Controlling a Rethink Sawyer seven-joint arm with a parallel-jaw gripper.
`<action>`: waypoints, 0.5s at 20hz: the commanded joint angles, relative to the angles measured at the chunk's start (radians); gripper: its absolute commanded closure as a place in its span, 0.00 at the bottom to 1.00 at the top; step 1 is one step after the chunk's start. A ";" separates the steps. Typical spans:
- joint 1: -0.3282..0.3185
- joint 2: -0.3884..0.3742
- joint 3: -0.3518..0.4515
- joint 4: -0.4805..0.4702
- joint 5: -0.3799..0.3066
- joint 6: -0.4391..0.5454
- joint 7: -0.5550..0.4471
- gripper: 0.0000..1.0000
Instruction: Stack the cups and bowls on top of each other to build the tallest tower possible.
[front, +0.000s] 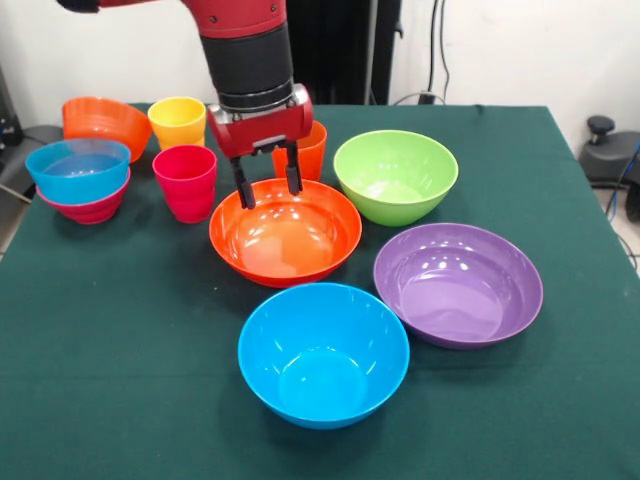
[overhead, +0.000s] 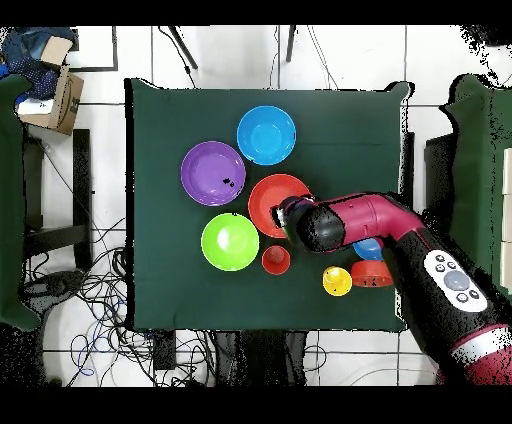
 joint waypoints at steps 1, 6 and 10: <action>0.057 0.105 -0.063 -0.032 -0.190 0.050 -0.255 0.00; 0.025 0.095 -0.053 -0.011 -0.203 0.069 -0.282 0.00; 0.002 0.091 -0.051 -0.004 -0.219 0.080 -0.305 0.00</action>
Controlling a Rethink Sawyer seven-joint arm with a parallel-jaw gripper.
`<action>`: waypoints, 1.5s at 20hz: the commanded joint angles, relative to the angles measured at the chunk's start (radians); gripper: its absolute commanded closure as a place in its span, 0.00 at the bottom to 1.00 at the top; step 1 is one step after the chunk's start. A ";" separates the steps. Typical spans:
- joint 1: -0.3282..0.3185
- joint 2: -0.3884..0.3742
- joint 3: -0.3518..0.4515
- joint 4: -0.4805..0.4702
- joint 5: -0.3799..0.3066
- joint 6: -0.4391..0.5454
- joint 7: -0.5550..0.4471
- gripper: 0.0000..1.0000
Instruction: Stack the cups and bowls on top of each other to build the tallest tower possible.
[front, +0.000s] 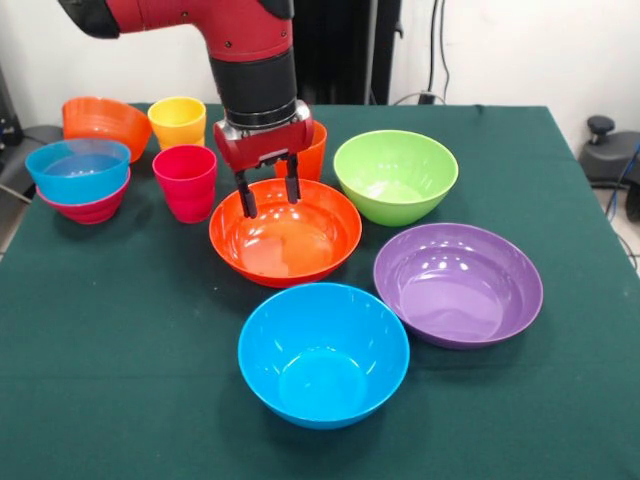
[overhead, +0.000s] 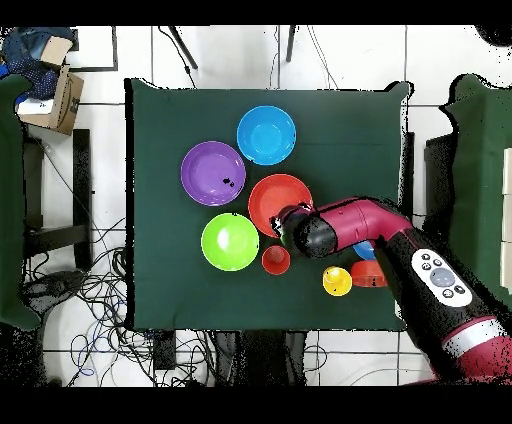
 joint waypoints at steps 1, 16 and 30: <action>-0.011 0.038 -0.034 -0.002 -0.105 0.082 -0.310 0.00; -0.018 0.052 -0.023 -0.028 -0.119 0.095 -0.304 0.00; 0.064 0.011 -0.001 -0.004 -0.049 0.101 -0.164 0.00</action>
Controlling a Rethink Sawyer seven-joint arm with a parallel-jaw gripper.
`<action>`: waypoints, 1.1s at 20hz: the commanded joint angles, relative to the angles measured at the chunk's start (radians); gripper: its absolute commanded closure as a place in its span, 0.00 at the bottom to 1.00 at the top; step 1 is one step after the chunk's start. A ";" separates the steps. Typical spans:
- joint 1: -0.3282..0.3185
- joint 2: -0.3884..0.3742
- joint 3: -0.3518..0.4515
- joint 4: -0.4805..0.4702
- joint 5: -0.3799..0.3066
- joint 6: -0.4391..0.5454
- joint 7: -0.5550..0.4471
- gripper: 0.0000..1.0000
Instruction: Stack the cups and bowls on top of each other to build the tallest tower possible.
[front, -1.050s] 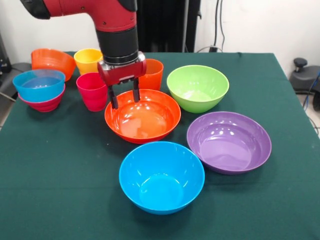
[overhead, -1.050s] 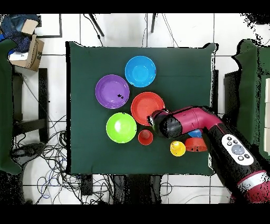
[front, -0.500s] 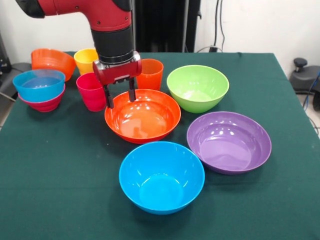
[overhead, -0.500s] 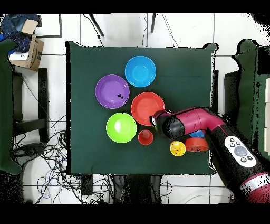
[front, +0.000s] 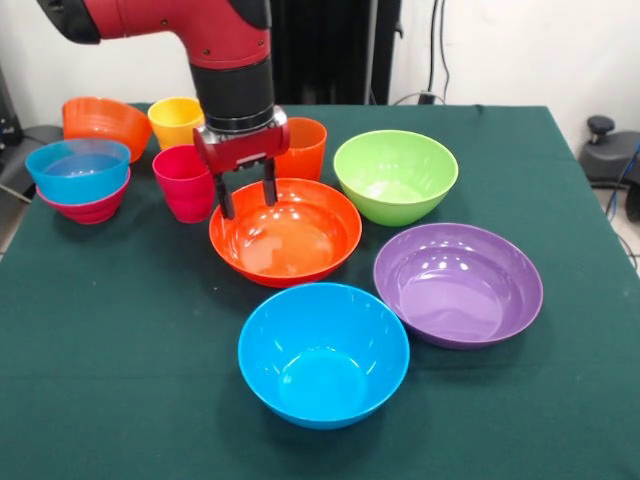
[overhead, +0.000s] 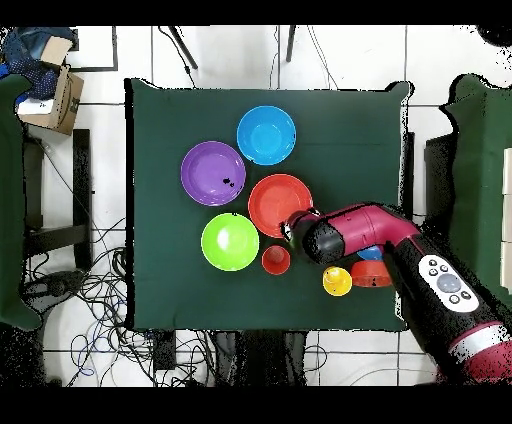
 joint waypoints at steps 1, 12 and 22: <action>0.104 -0.015 0.010 0.002 0.019 0.102 -0.147 0.00; 0.266 -0.149 -0.008 0.088 0.171 0.081 0.048 0.00; 0.376 -0.147 -0.089 0.069 0.203 0.053 0.081 0.00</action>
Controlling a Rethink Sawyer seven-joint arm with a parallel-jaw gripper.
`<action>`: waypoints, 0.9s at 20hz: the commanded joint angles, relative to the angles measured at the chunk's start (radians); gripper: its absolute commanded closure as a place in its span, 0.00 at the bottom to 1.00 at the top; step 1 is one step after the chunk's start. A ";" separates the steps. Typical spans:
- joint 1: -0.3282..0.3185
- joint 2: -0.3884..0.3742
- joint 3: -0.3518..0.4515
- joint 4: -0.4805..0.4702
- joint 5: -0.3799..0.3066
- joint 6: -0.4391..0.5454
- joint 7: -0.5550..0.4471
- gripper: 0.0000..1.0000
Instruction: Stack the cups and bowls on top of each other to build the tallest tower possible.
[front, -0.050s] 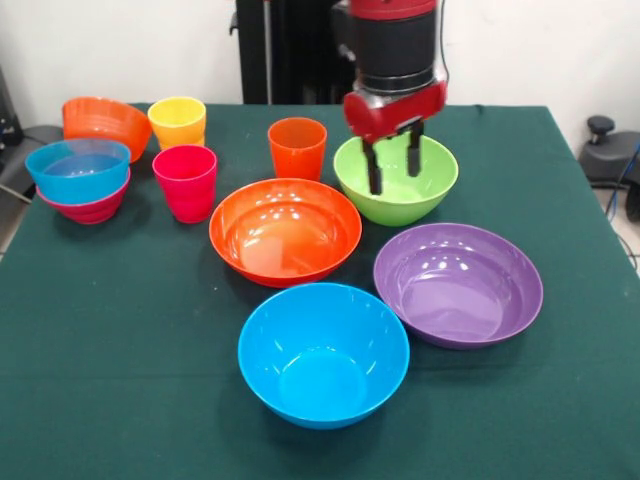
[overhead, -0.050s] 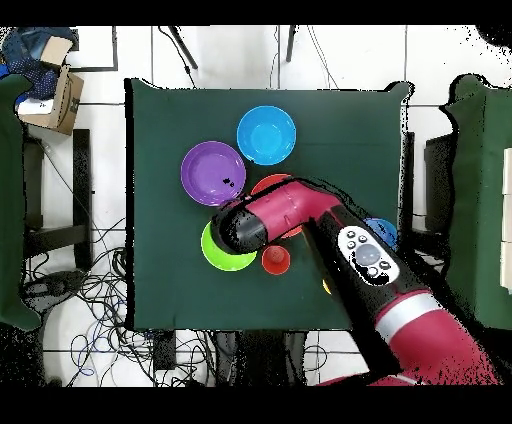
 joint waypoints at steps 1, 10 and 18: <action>0.087 0.007 -0.093 0.033 -0.003 0.046 0.088 0.00; 0.191 0.035 -0.206 0.037 -0.041 -0.023 0.168 0.00; 0.235 -0.004 -0.302 0.067 0.025 -0.057 0.259 0.00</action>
